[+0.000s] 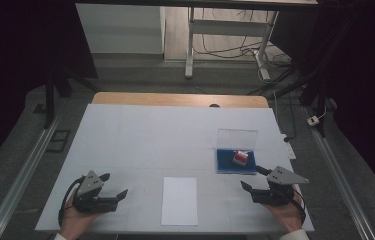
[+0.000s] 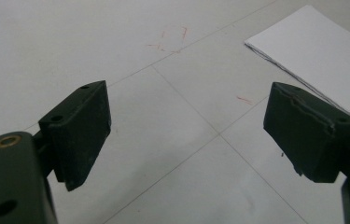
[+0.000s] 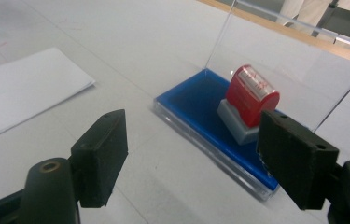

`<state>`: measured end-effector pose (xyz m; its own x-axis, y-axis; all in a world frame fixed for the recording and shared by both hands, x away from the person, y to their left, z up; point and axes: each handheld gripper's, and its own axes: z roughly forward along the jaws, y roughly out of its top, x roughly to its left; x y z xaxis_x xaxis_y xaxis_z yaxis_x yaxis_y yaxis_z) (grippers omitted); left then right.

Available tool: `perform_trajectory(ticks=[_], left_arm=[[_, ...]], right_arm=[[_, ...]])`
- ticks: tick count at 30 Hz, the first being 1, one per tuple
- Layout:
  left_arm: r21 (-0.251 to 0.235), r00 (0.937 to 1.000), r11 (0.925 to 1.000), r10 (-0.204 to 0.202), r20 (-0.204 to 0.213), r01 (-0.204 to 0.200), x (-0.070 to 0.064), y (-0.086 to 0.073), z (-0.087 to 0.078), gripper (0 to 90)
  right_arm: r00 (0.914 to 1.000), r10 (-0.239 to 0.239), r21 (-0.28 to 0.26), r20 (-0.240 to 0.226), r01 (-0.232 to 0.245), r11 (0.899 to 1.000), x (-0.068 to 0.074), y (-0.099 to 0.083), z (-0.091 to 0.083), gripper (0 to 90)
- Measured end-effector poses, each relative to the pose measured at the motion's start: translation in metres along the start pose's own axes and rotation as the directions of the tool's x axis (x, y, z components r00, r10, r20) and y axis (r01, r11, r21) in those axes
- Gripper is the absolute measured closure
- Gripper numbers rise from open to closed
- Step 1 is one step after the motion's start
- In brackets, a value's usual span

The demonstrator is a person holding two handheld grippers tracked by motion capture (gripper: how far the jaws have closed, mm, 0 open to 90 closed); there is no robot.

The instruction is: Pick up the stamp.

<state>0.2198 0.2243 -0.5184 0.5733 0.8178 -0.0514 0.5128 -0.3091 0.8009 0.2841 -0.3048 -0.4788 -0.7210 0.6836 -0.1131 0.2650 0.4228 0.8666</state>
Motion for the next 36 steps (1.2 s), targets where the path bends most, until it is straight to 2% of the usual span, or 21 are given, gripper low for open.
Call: perform_trajectory(ticks=[9,15,20,23,26,30,36], left_arm=[[0.003,1.0000,1.0000,-0.003,-0.001,0.003,0.002,0.000,0.001,15.0],[0.004,1.0000,1.0000,-0.001,-0.002,0.001,0.003,0.000,0.001,15.0],[0.008,1.0000,1.0000,-0.001,-0.002,0.001,0.001,0.001,0.003,15.0],[0.015,1.0000,0.9999,0.003,0.001,-0.003,0.001,0.001,0.003,15.0],[0.017,1.0000,0.9999,0.002,0.001,-0.002,0.002,0.000,0.004,15.0],[0.016,1.0000,0.9999,0.003,-0.003,-0.002,0.002,0.000,0.004,15.1],[0.024,1.0000,0.9997,0.005,-0.007,-0.005,0.002,0.000,0.005,15.1]], right_arm=[[0.9998,-0.012,0.037,-0.014,0.012,0.999,-0.012,0.030,0.001,25.5],[0.9990,-0.016,0.080,-0.041,0.019,0.997,-0.020,0.053,0.015,25.5],[0.9974,-0.027,0.133,-0.067,0.035,0.991,-0.029,0.067,0.027,25.1],[0.9970,-0.029,0.155,-0.071,0.040,0.987,-0.033,0.070,0.031,24.6],[0.9960,-0.021,0.198,-0.087,0.038,0.979,-0.041,0.072,0.040,24.0],[0.9953,-0.037,0.248,-0.090,0.058,0.967,-0.048,0.070,0.050,23.8],[0.9965,-0.045,0.261,-0.070,0.062,0.963,-0.054,0.066,0.059,23.9]])
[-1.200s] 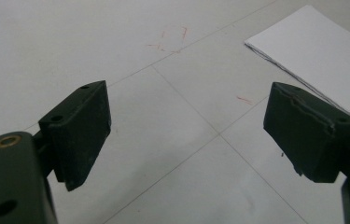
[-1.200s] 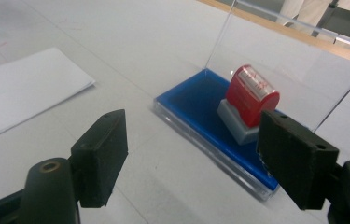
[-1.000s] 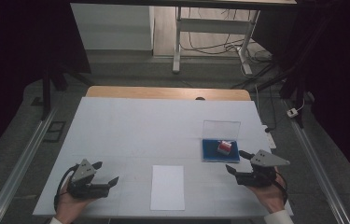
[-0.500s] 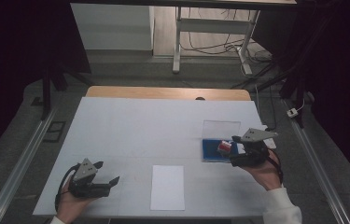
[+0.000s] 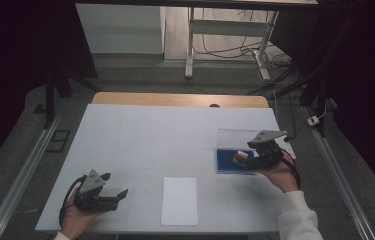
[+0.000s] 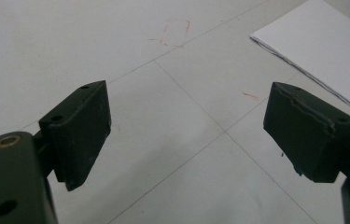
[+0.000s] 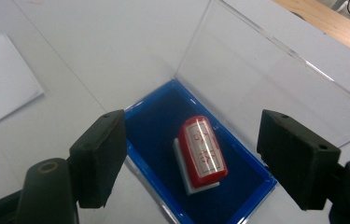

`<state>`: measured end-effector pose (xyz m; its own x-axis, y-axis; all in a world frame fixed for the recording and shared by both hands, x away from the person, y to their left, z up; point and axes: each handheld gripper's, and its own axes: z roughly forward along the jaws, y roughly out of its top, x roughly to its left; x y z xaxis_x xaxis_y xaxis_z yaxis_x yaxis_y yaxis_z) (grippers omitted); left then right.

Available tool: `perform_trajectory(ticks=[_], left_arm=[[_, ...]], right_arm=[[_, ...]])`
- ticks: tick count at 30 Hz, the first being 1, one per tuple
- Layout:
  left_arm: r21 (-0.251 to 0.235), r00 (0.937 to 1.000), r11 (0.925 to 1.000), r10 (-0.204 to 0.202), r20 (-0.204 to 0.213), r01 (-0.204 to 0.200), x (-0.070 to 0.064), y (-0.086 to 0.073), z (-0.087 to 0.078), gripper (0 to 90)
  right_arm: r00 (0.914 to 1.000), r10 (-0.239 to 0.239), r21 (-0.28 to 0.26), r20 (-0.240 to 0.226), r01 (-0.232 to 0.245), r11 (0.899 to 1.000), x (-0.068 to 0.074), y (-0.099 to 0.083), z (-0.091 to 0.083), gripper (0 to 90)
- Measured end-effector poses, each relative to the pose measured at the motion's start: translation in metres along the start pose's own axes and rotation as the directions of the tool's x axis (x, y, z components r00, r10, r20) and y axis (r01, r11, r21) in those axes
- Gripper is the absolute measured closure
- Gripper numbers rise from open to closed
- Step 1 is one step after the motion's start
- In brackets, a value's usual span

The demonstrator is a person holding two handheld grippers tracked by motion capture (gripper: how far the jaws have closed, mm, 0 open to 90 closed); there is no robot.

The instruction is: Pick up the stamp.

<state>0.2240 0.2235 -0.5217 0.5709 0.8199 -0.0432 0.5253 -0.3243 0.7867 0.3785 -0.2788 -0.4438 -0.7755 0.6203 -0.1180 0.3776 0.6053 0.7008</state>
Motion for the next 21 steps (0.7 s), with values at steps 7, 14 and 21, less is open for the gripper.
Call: perform_trajectory(ticks=[7,14,21], left_arm=[[0.001,1.0000,1.0000,-0.001,-0.004,0.001,0.000,-0.001,0.000,15.2],[0.005,1.0000,1.0000,-0.002,-0.002,0.002,0.001,-0.003,-0.001,15.2],[0.008,1.0000,0.9999,-0.008,-0.005,0.008,0.002,-0.004,-0.002,15.2]], right_arm=[[1.0000,-0.007,0.023,-0.003,0.007,1.000,-0.003,0.000,0.011,25.9],[0.9999,-0.010,0.035,-0.001,0.010,0.999,-0.006,-0.003,0.020,30.1],[0.9999,0.012,0.040,-0.002,-0.012,0.999,-0.010,-0.008,0.024,36.2]])
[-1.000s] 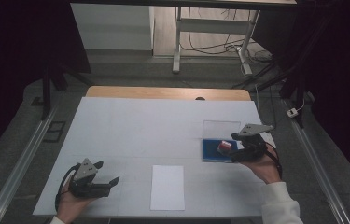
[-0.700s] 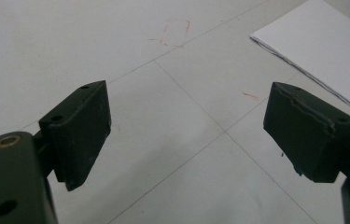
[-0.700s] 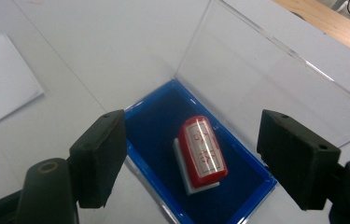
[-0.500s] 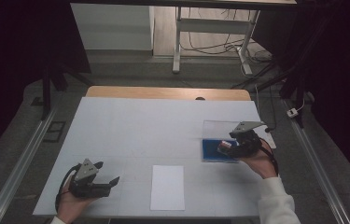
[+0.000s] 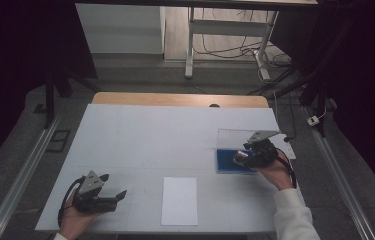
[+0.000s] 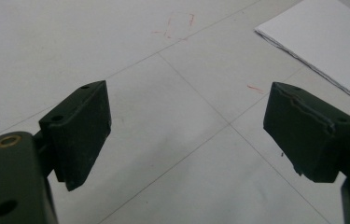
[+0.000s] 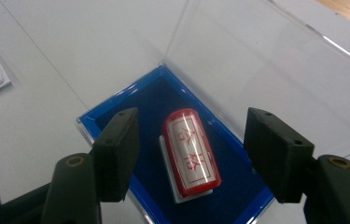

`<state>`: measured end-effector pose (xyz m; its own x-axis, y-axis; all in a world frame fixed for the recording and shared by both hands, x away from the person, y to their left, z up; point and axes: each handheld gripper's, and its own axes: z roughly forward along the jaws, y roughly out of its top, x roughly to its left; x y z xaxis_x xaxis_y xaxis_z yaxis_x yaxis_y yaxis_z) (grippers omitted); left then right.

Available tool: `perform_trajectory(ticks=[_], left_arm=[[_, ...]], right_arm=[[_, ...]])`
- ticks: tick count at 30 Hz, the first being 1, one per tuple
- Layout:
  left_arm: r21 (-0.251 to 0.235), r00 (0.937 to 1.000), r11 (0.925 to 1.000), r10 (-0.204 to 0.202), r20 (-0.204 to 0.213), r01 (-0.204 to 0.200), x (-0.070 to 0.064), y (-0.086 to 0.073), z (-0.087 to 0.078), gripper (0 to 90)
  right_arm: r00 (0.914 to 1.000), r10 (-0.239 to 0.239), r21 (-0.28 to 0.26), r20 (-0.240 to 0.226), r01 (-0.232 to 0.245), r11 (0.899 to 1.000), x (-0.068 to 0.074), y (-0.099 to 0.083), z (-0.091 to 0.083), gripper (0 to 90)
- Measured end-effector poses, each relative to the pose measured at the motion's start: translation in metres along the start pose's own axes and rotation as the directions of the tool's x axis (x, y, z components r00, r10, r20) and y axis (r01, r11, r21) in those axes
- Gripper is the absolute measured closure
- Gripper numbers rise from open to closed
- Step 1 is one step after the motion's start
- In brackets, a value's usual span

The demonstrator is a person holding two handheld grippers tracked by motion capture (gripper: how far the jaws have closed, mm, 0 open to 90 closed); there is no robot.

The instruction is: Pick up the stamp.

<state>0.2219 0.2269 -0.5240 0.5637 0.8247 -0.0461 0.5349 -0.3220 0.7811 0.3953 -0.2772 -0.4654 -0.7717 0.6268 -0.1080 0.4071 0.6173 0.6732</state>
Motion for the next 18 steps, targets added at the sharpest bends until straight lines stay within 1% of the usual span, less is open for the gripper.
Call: perform_trajectory(ticks=[5,6,9,12,13,14,16,17,18], left_arm=[[0.003,1.0000,1.0000,0.003,0.000,-0.003,-0.0002,-0.0003,0.0004,15.2],[0.004,1.0000,1.0000,0.003,0.002,-0.003,-0.0001,-0.0003,0.0005,15.2],[0.004,1.0000,1.0000,0.002,0.002,-0.002,0.0000,-0.0004,0.0004,15.2],[0.005,1.0000,1.0000,0.002,0.002,-0.002,0.0002,-0.0005,0.0004,15.2],[0.005,1.0000,1.0000,0.002,0.002,-0.002,0.0003,-0.0006,0.0004,15.2],[0.005,1.0000,1.0000,0.002,0.002,-0.002,0.0004,-0.0007,0.0004,15.2],[0.006,1.0000,1.0000,0.002,0.003,-0.002,0.0006,-0.0008,0.0003,15.2],[0.006,1.0000,1.0000,0.001,0.002,-0.001,0.0007,-0.0010,0.0002,15.2],[0.006,1.0000,1.0000,0.001,0.002,-0.001,0.0008,-0.0010,0.0001,15.2]], right_arm=[[1.0000,-0.002,0.014,-0.002,0.002,1.000,-0.0010,-0.0018,0.0022,39.7],[0.9999,-0.012,0.014,0.001,0.012,1.000,-0.0014,-0.0021,0.0031,40.7],[0.9999,-0.010,0.020,-0.009,0.010,1.000,-0.0009,-0.0029,0.0052,44.6],[0.9997,-0.019,0.031,-0.015,0.019,0.999,-0.0009,-0.0034,0.0066,48.7],[0.9997,-0.019,0.031,-0.015,0.019,0.999,-0.0009,-0.0034,0.0066,48.7],[0.9995,-0.023,0.033,-0.020,0.024,0.999,-0.0012,-0.0040,0.0073,51.2],[0.9996,-0.026,0.036,-0.013,0.027,0.999,-0.0011,-0.0042,0.0077,52.4],[0.9993,-0.031,0.037,-0.022,0.032,0.999,-0.0016,-0.0049,0.0081,56.0],[0.9991,-0.033,0.039,-0.026,0.034,0.999,-0.0015,-0.0051,0.0080,57.4]])
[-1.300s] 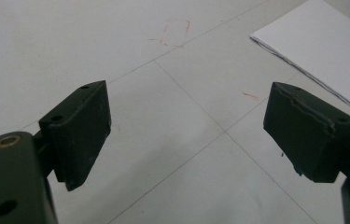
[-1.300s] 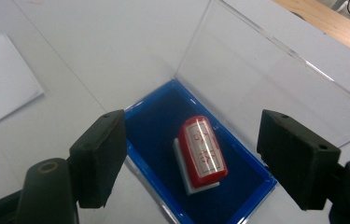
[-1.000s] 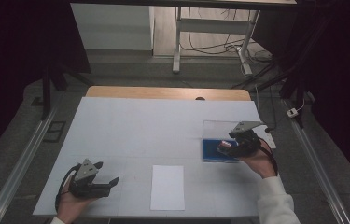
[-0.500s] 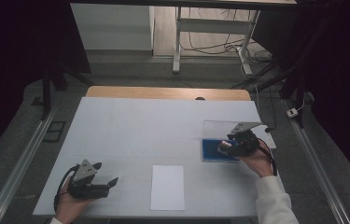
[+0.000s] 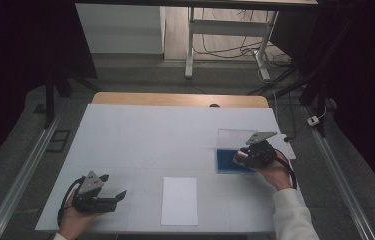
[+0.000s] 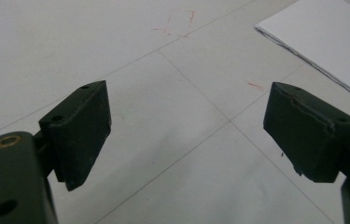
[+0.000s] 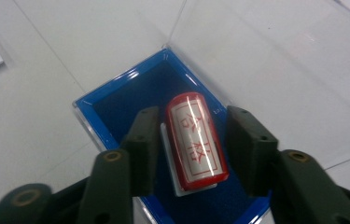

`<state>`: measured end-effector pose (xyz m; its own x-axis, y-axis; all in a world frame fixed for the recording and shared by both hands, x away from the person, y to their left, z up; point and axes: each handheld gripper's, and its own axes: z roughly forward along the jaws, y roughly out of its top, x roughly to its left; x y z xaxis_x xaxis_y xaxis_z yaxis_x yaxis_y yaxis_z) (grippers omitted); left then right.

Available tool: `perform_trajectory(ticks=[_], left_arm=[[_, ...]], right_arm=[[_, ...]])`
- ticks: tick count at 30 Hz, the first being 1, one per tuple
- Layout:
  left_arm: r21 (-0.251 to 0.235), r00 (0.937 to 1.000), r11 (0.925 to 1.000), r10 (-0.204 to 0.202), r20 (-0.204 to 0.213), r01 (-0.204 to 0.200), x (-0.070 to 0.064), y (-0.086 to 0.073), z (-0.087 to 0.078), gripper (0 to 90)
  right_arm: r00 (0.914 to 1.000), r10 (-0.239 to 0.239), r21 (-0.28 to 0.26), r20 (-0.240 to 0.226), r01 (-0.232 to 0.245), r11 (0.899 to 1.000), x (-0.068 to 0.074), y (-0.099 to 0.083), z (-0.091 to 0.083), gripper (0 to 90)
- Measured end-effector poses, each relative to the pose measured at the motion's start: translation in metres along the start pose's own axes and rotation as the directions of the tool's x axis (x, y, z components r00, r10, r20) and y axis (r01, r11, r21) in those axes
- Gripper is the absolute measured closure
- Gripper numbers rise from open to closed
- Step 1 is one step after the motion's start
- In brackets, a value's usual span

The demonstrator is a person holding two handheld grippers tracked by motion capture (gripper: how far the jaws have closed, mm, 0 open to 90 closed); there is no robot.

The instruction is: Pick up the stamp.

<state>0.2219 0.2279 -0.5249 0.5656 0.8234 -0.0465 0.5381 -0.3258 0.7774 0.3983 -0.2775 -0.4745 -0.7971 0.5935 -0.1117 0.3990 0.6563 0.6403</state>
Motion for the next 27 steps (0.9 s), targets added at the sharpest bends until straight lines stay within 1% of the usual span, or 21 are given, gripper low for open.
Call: perform_trajectory(ticks=[7,10,12,21,27], left_arm=[[0.001,1.0000,1.0000,-0.002,0.000,0.002,0.0003,-0.0003,0.0001,15.2],[0.001,1.0000,1.0000,-0.003,0.000,0.003,0.0005,-0.0004,0.0003,15.2],[0.001,1.0000,1.0000,-0.003,0.000,0.003,0.0005,-0.0005,0.0001,15.2],[0.002,1.0000,1.0000,-0.003,-0.001,0.003,0.0009,-0.0008,0.0000,15.2],[0.003,1.0000,1.0000,-0.003,-0.001,0.003,0.0010,-0.0009,-0.0001,15.2]], right_arm=[[0.9995,-0.031,0.003,0.002,0.031,1.000,0.0010,-0.0010,0.0000,63.9],[0.9996,-0.029,0.003,-0.001,0.029,1.000,0.0011,-0.0017,-0.0008,66.8],[0.9992,-0.041,0.000,-0.002,0.041,0.999,0.0007,-0.0018,-0.0008,67.9],[0.9985,-0.055,0.001,-0.003,0.055,0.998,0.0027,-0.0007,-0.0014,69.2],[0.9984,-0.056,0.000,0.013,0.056,0.998,0.0032,-0.0006,-0.0024,69.4]])
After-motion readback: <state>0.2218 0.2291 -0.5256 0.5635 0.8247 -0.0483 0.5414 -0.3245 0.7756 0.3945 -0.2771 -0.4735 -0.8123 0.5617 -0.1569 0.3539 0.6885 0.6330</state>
